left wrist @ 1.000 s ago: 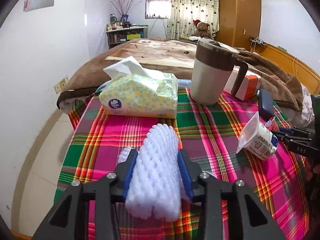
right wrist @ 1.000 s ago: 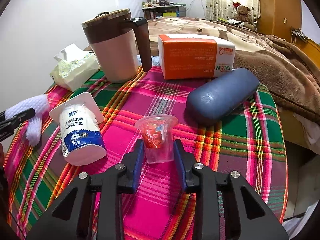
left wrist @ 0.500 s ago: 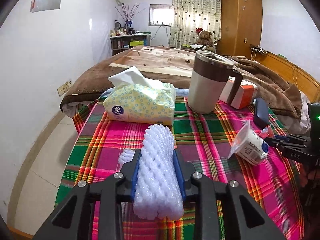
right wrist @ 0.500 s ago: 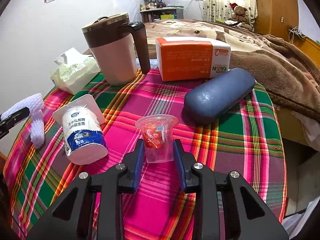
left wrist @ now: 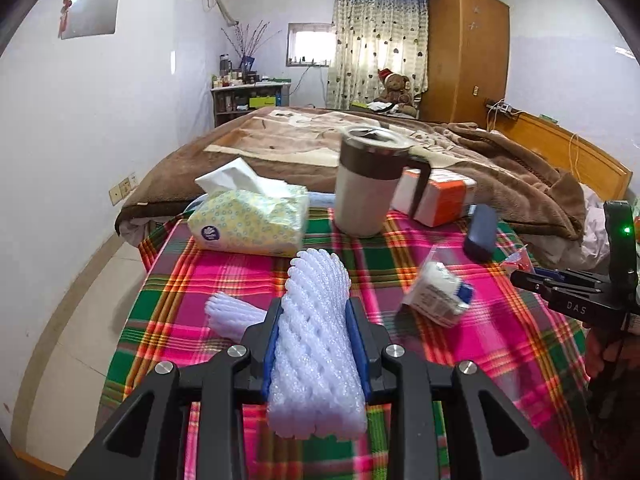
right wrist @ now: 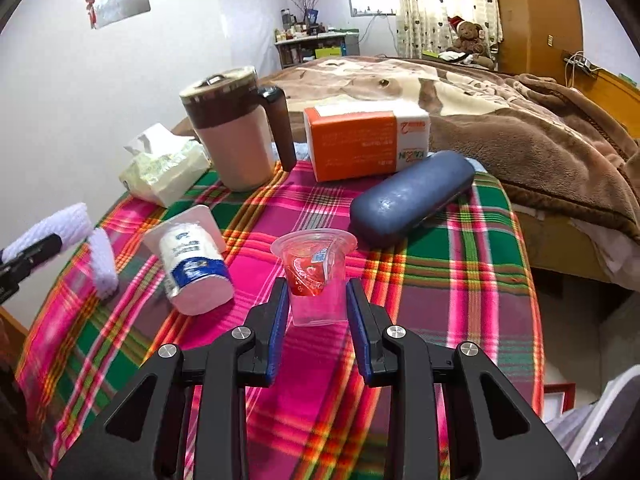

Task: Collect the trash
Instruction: 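Carry the foam sleeve and small cup over the white bin with both tools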

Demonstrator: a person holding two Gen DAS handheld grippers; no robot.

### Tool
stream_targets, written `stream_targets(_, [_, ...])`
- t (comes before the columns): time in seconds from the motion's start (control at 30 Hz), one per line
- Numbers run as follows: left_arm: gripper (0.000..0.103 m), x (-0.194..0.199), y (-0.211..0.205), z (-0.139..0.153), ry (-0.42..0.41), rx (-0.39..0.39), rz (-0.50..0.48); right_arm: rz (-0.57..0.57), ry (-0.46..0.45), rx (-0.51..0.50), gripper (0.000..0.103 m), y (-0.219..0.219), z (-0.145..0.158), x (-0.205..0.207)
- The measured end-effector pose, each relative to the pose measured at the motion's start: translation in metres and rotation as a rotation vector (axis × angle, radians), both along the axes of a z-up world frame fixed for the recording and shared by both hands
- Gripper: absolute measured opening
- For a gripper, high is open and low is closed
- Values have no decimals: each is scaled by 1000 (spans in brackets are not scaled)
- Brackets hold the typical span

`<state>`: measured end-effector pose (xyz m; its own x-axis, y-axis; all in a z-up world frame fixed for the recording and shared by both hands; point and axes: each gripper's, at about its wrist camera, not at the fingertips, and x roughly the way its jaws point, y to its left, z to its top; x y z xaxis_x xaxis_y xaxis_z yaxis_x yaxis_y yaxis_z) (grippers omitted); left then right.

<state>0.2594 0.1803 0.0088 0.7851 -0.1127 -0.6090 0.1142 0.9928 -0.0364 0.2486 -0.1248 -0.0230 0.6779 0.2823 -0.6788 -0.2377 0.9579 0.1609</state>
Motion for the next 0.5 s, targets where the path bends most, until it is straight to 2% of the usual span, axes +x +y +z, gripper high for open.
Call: stream_targets(0.5, [31, -54, -74, 25, -34, 0, -93, -49, -82, 51, 30, -46, 33, -55])
